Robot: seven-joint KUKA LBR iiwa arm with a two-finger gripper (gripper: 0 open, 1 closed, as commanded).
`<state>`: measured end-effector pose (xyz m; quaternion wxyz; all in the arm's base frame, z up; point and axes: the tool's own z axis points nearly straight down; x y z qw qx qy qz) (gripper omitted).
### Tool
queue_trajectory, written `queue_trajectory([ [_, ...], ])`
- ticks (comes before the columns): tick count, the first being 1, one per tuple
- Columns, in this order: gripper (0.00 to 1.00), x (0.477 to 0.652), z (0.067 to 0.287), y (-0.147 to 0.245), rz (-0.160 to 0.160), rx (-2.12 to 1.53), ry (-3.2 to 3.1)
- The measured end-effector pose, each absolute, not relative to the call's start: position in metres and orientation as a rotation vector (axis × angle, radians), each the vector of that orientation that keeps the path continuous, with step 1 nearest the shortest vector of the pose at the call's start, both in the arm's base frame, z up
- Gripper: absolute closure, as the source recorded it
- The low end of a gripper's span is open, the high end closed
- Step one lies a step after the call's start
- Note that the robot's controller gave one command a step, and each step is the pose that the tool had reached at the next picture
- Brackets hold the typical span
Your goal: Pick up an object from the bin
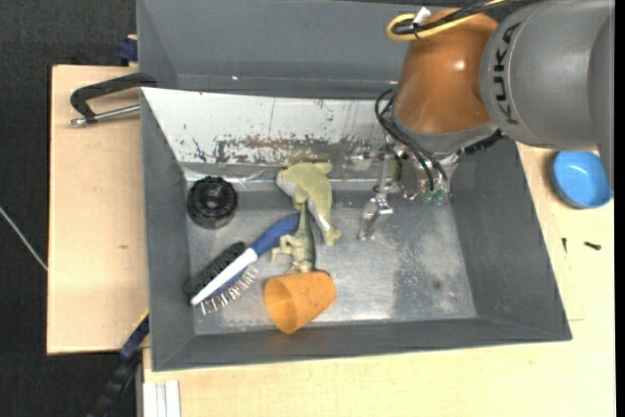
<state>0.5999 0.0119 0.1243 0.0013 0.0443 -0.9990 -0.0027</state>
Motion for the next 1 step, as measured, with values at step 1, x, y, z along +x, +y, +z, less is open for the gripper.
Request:
queue_trajectory([
  [1, 0.00, 0.5934, 0.0739, 0.0574, 0.007, 0.302, -3.136],
])
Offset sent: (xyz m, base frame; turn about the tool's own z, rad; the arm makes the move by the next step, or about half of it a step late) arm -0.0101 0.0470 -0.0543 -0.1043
